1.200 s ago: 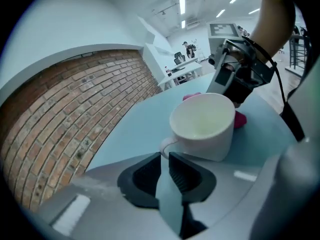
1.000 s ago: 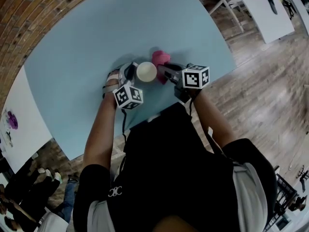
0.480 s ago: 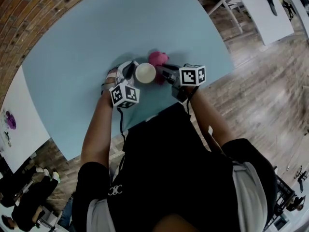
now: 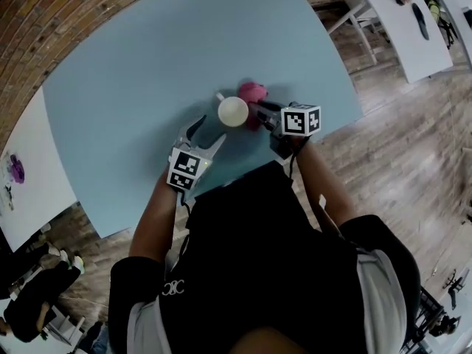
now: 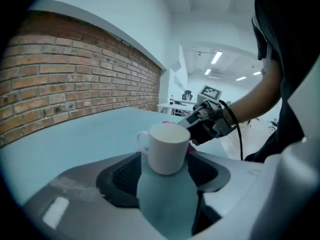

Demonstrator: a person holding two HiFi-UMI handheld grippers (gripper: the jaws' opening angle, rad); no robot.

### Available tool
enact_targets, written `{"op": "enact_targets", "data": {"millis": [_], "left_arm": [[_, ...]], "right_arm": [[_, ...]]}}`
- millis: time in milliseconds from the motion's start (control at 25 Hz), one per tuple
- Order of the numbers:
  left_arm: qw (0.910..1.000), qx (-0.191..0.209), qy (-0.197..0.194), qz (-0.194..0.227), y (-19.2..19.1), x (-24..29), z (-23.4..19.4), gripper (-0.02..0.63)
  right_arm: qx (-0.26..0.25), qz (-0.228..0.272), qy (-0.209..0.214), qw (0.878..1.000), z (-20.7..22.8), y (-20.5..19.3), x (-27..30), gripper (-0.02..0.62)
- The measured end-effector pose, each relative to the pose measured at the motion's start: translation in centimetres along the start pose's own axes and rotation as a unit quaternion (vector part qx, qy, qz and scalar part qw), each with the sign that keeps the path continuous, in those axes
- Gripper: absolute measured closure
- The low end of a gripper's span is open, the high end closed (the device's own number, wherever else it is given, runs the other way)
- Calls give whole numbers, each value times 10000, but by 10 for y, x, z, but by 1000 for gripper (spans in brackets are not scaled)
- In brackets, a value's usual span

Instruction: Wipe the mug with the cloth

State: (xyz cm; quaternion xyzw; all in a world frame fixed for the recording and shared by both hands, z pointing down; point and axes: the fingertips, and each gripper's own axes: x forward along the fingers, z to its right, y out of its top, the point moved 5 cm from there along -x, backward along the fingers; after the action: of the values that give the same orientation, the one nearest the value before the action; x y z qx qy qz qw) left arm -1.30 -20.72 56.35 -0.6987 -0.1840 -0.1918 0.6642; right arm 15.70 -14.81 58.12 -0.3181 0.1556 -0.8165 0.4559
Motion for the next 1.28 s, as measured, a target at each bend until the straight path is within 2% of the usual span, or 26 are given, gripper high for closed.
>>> {"op": "enact_targets", "data": {"millis": [80, 200, 360, 520, 640, 760, 840, 920, 1040, 1120, 1280], "left_arm": [[10000, 12, 6, -59, -2, 10, 14, 276], [9992, 34, 341, -183, -13, 29, 27, 213], [9971, 86, 738, -182, -15, 37, 29, 167], [9967, 16, 797, -147, -17, 32, 22, 167], [9968, -22, 791, -142, -20, 26, 17, 204], [9976, 98, 659, -192, -21, 24, 14, 207], [9984, 170, 485, -253, -22, 23, 13, 210], [9988, 250, 223, -344, -25, 21, 13, 212], [9974, 482, -252, -469, -28, 16, 16, 213], [9956, 630, -465, -521, -29, 14, 15, 213], [9937, 749, -623, -558, -28, 12, 15, 213]], "right_arm": [[-218, -118, -64, 9997, -4, -1, 1, 555], [-434, -315, -81, 9985, -6, -7, 3, 555], [-704, -653, 32, 9954, -18, -18, 6, 555], [-1352, -1106, 74, 9846, -33, -32, 10, 555], [-1735, -1380, 105, 9750, -41, -39, 14, 555], [-1762, -1413, 209, 9739, -41, -37, 14, 554], [-1505, -1229, 398, 9801, -44, -27, 14, 554], [-1146, -966, 652, 9866, -49, -14, 15, 554], [-904, -842, 960, 9877, -55, -1, 18, 554], [-901, -936, 996, 9865, -54, -2, 24, 554], [-830, -1156, 734, 9871, -37, -15, 36, 555]]}}
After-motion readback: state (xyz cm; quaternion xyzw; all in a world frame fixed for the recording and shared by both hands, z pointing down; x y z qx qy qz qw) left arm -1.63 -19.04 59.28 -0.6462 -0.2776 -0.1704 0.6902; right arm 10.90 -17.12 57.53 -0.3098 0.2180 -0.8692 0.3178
